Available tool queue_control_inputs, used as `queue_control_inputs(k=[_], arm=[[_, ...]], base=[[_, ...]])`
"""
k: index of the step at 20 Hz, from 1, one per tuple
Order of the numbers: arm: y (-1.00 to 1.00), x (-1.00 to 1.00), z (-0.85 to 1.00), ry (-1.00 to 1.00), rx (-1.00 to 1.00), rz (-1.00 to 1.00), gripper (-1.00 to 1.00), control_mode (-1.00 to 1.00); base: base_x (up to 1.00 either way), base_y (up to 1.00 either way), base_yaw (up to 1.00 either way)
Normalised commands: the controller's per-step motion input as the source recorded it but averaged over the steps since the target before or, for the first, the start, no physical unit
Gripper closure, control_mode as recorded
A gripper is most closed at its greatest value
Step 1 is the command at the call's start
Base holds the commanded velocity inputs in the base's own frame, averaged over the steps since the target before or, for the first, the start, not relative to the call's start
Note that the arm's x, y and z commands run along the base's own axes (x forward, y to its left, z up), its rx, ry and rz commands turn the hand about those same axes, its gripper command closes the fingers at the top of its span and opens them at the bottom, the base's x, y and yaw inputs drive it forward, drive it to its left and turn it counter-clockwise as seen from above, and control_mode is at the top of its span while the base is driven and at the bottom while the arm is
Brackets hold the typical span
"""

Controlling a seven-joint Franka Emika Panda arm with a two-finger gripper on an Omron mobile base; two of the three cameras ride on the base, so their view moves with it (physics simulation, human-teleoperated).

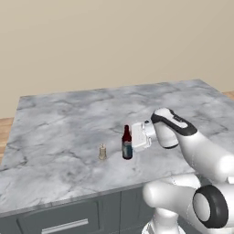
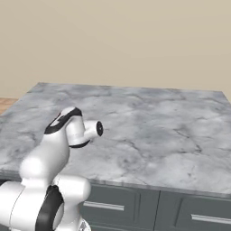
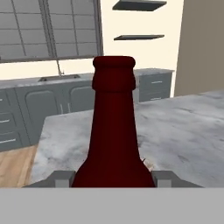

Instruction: Get the candle and the beer from the cabinet and move them to the dining counter.

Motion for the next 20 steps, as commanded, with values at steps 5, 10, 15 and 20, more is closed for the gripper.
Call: queue_control_inputs(k=[5,10,15,20], arm=[[0.02,0.28,-0.34,-0.04,0.06,0.10,1.00,-1.00],[0.02,0.31,-0.21,-0.13,0.02,0.10,1.00,-1.00],[0.03,0.31,-0.23,-0.11,0.01,0.06,1.00,-1.00],[0.11,0.37,-0.26,-0.06,0.04,0.02,1.00,-1.00]], base=[[0.00,0.00,0.00],[0.00,0.00,0.00],[0.00,0.00,0.00],[0.00,0.00,0.00]])
